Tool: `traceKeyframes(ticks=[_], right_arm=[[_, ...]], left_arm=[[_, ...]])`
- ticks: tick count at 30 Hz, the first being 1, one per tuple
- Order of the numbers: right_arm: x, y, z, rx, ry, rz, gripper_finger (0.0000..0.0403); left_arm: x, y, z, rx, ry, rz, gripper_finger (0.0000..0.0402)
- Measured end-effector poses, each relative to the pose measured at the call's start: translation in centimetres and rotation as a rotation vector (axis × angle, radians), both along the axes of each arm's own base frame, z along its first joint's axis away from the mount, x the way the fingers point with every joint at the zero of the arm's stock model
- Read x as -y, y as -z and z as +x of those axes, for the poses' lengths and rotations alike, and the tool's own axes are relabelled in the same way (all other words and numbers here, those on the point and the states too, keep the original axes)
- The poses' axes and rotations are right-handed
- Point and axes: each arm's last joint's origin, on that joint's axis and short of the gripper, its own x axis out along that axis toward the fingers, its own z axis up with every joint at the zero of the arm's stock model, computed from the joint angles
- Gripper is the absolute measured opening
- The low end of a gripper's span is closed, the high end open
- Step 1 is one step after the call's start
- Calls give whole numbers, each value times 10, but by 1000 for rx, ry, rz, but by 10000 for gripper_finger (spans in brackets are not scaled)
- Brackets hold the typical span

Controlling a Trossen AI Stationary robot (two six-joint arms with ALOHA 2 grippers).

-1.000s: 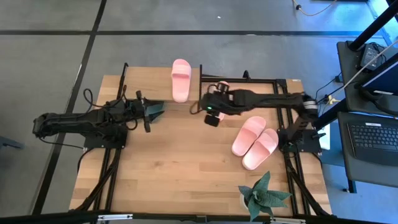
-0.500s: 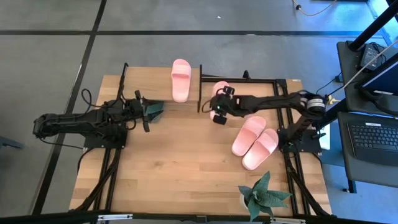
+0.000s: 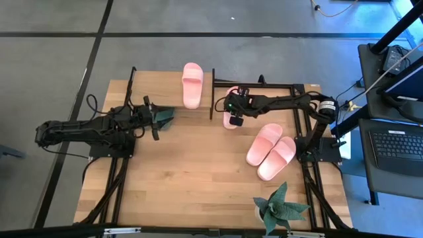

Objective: Pick and place slides into the shelf
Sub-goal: Put the pink slide on the shelf

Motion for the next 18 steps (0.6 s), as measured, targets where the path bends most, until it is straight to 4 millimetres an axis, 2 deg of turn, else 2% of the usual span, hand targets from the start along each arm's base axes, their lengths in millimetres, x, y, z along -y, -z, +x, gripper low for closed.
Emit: traceKeyframes(ticks=[10, 14, 18], right_arm=[[18, 1, -6, 8, 45, -8, 166], [22, 1, -8, 15, 56, 2, 142], [25, 1, -9, 35, 63, 33, 102]], left_arm=[[0, 3, 0, -27, 0, 0, 204], [0, 3, 0, -27, 0, 0, 204], [0, 3, 0, -27, 0, 0, 204]])
